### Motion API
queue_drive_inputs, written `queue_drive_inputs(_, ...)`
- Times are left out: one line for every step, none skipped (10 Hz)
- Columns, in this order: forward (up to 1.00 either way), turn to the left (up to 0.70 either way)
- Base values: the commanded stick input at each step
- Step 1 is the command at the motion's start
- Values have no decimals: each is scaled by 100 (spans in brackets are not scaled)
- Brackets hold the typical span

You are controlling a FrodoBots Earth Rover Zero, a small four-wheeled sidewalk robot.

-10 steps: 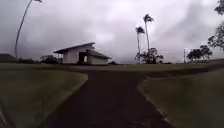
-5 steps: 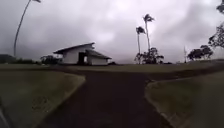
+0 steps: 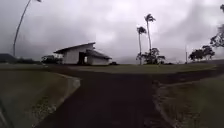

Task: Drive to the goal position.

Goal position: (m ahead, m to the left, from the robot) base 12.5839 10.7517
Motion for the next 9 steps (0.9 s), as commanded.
queue_drive_inputs(100, 0)
queue_drive_inputs(100, 0)
queue_drive_inputs(100, 0)
queue_drive_inputs(100, 0)
queue_drive_inputs(100, 0)
queue_drive_inputs(100, 0)
queue_drive_inputs(100, 0)
queue_drive_inputs(100, 1)
queue_drive_inputs(100, 38)
